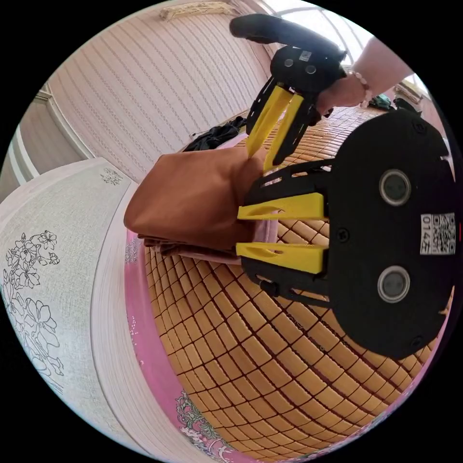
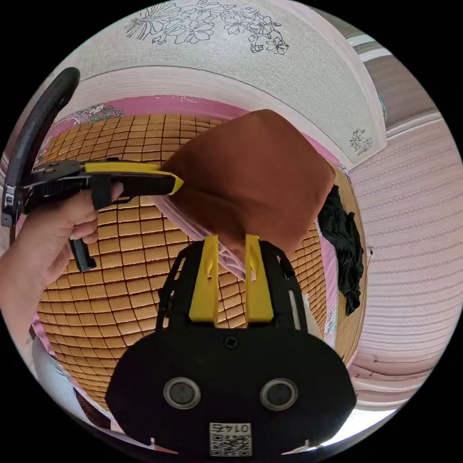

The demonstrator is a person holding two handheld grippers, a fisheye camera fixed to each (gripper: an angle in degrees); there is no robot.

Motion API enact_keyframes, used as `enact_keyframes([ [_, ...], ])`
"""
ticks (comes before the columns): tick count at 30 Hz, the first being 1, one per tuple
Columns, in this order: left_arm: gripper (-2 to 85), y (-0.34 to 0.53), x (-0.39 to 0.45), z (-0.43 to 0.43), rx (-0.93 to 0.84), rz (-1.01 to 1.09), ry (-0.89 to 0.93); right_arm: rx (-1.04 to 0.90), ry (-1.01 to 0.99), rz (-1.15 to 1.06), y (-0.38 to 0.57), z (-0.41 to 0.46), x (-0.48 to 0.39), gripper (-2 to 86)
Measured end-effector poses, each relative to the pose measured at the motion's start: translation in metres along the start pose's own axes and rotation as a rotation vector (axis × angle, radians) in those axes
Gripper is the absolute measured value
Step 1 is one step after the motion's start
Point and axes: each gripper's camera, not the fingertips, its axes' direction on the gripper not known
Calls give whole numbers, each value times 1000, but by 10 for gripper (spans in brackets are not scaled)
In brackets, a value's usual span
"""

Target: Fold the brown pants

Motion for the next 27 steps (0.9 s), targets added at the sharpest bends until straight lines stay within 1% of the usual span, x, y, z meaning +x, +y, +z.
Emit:
enact_keyframes([
  [1,36,2,6,-8,2,45,-6,-33,-35,18,0,4,6,26],
  [3,25,11,20,-27,36,148,-11,-4,-92,49,13,1,17,8],
  [6,18,43,48,-69,103,291,106,34,-152,80,55,-14,33,0],
  [9,18,96,95,-121,177,471,209,148,-217,151,133,-50,45,-3],
  [11,19,138,130,-151,195,581,278,217,-346,234,214,-80,47,-4],
  [12,20,169,152,-167,188,646,357,228,-396,245,235,-87,45,-4],
  [13,21,204,178,-180,129,734,406,237,-538,248,276,-100,36,-4],
  [14,21,223,192,-185,94,781,419,239,-653,270,315,-114,23,-4],
  [15,23,264,216,-195,22,872,448,230,-674,284,335,-121,15,-4],
  [16,24,307,235,-203,-53,925,491,199,-676,318,374,-138,-1,-4],
  [17,25,328,243,-207,-83,941,516,168,-670,349,414,-155,-15,-4],
  [18,27,368,256,-214,-136,951,571,152,-673,367,435,-162,-22,-4],
  [19,29,401,267,-216,-209,939,621,95,-692,425,476,-172,-33,-4],
  [20,29,416,273,-215,-255,928,651,33,-725,513,518,-178,-41,-4],
  [21,32,444,289,-211,-367,928,709,10,-749,561,539,-180,-44,-4],
  [22,35,470,307,-207,-461,953,755,-26,-800,659,581,-184,-48,-3],
  [23,36,483,317,-205,-494,980,777,-44,-839,774,620,-190,-50,-3],
  [25,39,531,352,-198,-603,1093,848,-62,-865,931,670,-198,-54,-1],
  [26,40,540,360,-198,-630,1115,853,-68,-856,987,695,-205,-58,1],
  [27,42,558,374,-201,-652,1187,849,-68,-845,998,705,-209,-61,3],
])
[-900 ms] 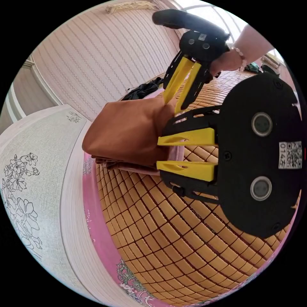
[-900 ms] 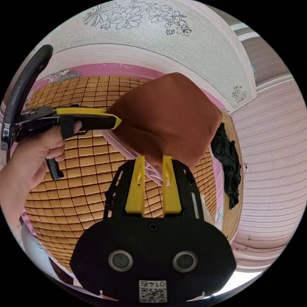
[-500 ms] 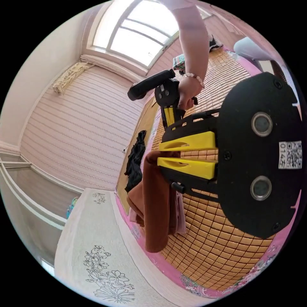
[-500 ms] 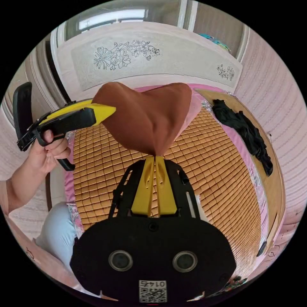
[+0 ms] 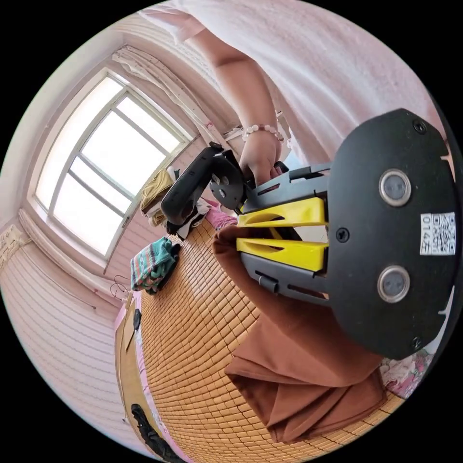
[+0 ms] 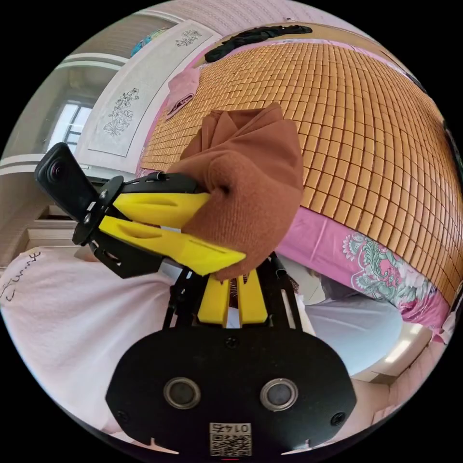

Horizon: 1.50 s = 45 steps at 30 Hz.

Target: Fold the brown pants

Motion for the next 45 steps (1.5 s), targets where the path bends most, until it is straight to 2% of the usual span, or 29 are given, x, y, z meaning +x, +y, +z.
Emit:
enact_keyframes([
  [3,47,-5,20,26,-53,8,-49,41,67,47,38,-19,14,16],
  [9,48,40,22,-30,118,-159,-70,327,-97,80,90,-79,41,28],
  [12,32,74,16,-79,219,-257,-137,380,-89,-28,87,-98,24,41],
  [14,21,96,7,-106,265,-354,-259,339,-71,-139,66,-99,-9,104],
  [19,45,144,-39,-139,225,-630,-633,270,54,-360,27,-79,-86,129],
  [24,84,144,-96,-123,144,-765,-647,271,84,-531,23,-87,-146,92],
  [26,95,131,-108,-114,140,-743,-670,318,64,-599,37,-105,-174,134],
  [28,126,113,-126,-96,81,-733,-695,254,95,-635,41,-103,-192,167],
  [30,144,104,-141,-75,-15,-741,-691,149,268,-673,41,-79,-203,177],
  [32,146,100,-151,-51,-128,-737,-706,-79,527,-645,33,-25,-194,191],
  [33,141,97,-148,-42,-159,-696,-750,-157,549,-622,30,-12,-187,190],
  [34,133,94,-146,-40,-174,-675,-759,-307,527,-574,25,7,-172,176],
  [36,112,86,-144,-42,-223,-663,-741,-363,486,-478,23,10,-149,135],
  [39,85,73,-135,-49,-245,-591,-729,-234,288,-334,27,-42,-124,53],
  [42,76,66,-124,-60,-206,-549,-714,-17,92,-226,41,-120,-100,44],
  [45,55,61,-114,-75,-170,-512,-705,277,-106,-115,61,-212,-74,42],
])
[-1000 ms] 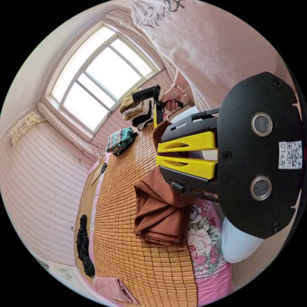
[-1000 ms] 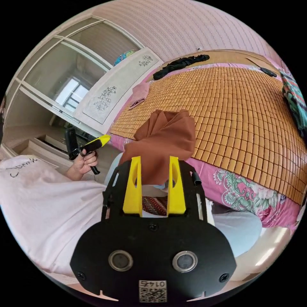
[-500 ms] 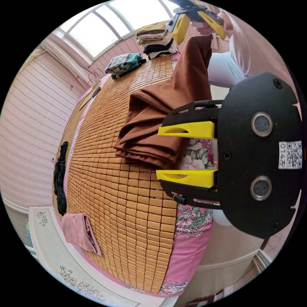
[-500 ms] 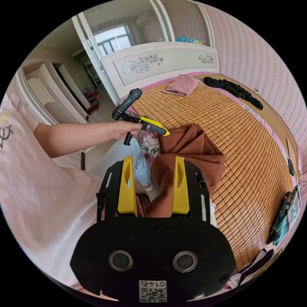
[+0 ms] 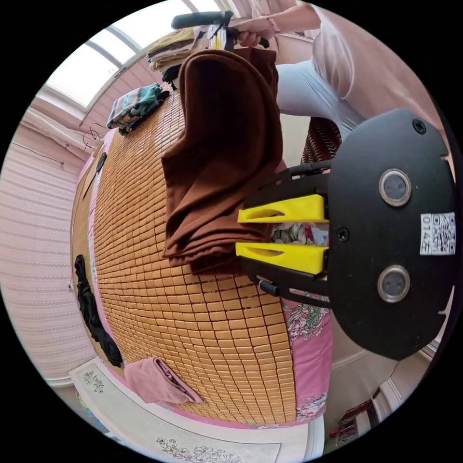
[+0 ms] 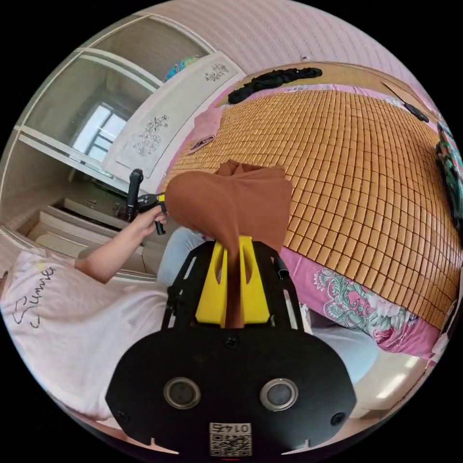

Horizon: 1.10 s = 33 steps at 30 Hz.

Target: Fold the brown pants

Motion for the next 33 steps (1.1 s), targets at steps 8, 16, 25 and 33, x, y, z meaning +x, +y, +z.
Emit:
enact_keyframes([
  [8,50,28,-6,-42,229,-63,247,371,85,467,69,-129,111,37],
  [16,49,38,28,-1,124,-84,293,71,191,102,69,-58,21,80],
  [25,50,23,31,-42,201,-59,387,-294,213,-348,-9,88,-129,234],
  [33,58,13,-4,-45,213,-116,125,-96,252,-186,-8,12,-111,15],
])
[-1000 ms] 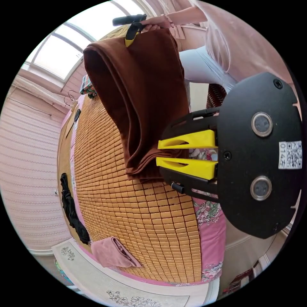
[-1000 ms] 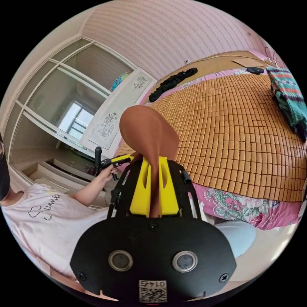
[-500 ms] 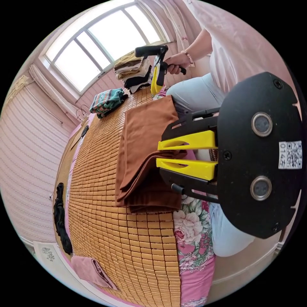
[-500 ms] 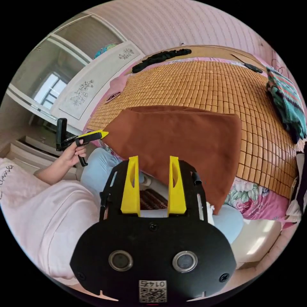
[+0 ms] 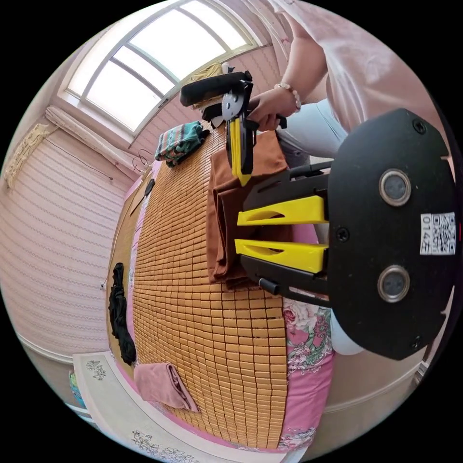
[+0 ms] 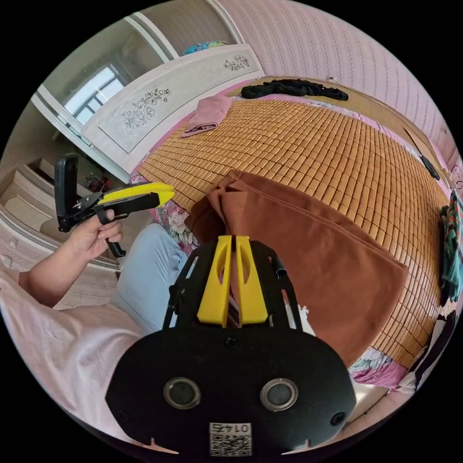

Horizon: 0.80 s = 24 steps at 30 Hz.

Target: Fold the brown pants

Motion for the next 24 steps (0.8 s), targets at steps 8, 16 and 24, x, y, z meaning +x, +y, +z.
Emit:
enact_keyframes([
  [8,90,-70,-31,63,-130,-77,-50,225,80,413,117,-152,100,7],
  [16,87,-103,-33,100,-241,-137,-8,586,355,788,220,-269,145,36],
  [24,87,-93,-33,95,-262,-152,-6,194,-200,323,49,-128,90,137],
])
